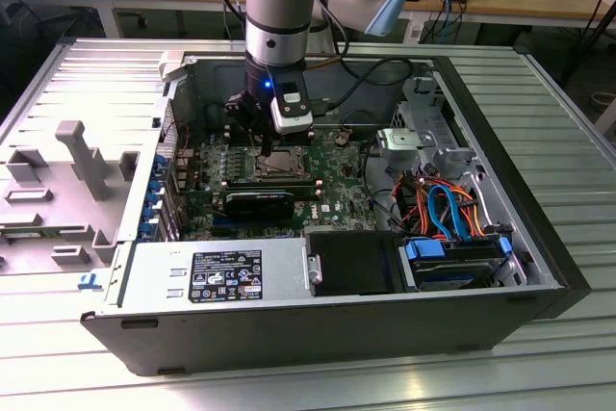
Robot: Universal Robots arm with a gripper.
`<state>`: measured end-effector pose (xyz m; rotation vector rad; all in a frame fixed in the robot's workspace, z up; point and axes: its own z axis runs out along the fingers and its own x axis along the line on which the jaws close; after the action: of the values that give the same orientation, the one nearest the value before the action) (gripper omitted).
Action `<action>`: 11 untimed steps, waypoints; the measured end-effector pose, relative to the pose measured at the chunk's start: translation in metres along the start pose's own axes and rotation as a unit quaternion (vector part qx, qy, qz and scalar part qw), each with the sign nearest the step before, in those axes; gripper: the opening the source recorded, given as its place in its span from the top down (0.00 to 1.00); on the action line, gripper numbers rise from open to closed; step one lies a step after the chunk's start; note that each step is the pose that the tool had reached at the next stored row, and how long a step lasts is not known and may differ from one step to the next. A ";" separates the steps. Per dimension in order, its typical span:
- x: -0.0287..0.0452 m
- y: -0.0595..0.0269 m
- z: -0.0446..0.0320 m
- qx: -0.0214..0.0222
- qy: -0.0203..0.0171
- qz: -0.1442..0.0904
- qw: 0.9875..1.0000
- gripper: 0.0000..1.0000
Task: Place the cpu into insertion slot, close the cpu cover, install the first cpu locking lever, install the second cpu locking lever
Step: 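Install the first cpu locking lever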
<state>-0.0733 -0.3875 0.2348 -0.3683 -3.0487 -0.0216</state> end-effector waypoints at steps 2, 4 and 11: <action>0.0000 0.0000 0.0000 0.000 0.000 -0.002 1.000 0.89; 0.0000 0.0000 0.0000 -0.001 0.000 -0.003 1.000 0.89; 0.0000 0.0000 0.0000 0.000 0.000 -0.008 1.000 0.89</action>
<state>-0.0733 -0.3875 0.2348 -0.3451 -3.0510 -0.0240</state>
